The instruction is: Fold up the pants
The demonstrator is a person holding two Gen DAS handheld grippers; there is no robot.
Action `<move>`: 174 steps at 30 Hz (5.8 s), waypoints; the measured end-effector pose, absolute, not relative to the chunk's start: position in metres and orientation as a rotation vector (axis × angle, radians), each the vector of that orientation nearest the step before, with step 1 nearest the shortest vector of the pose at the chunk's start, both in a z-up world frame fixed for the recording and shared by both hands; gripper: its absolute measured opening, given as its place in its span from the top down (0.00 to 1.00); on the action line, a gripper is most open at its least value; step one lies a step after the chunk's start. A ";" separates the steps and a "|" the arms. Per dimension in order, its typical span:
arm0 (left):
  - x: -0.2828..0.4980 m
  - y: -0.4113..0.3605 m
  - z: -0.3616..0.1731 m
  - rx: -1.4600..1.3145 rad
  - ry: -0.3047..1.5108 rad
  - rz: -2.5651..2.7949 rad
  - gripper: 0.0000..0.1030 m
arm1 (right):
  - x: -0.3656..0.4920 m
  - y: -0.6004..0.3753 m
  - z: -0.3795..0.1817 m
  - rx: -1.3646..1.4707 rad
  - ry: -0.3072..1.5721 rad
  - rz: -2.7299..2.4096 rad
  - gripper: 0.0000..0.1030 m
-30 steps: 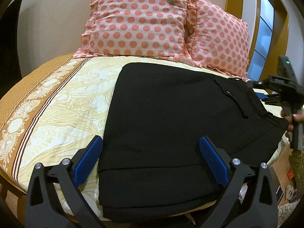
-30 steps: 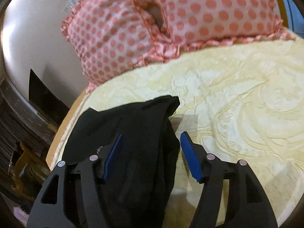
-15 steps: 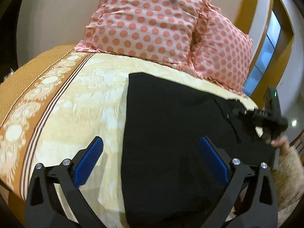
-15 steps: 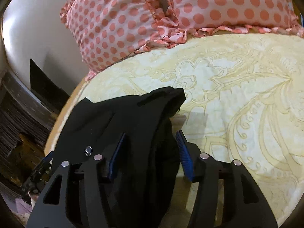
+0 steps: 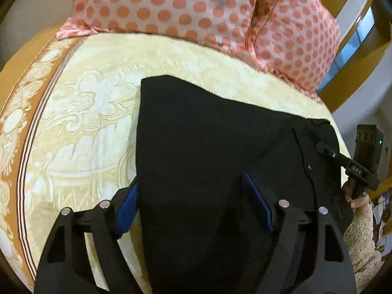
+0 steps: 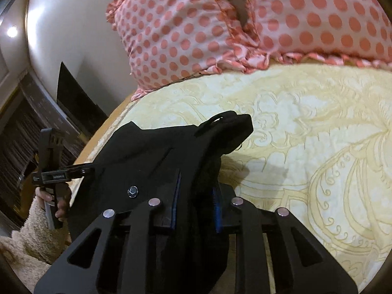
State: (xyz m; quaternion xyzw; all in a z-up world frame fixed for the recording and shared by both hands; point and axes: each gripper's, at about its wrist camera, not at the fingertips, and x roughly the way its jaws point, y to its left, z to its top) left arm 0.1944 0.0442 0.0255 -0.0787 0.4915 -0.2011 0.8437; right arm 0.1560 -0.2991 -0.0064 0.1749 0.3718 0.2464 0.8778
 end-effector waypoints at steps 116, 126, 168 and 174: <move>0.060 -0.001 0.000 0.062 0.676 -0.125 0.02 | 0.036 -0.189 -0.042 0.056 0.626 -0.064 0.01; 0.059 -0.003 -0.001 0.063 0.671 -0.126 0.02 | 0.035 -0.189 -0.042 0.052 0.617 -0.058 0.01; 0.060 -0.003 -0.003 0.055 0.681 -0.109 0.02 | 0.035 -0.183 -0.043 0.052 0.603 -0.062 0.01; 0.060 -0.003 -0.003 0.056 0.681 -0.110 0.02 | 0.035 -0.183 -0.044 0.053 0.602 -0.064 0.01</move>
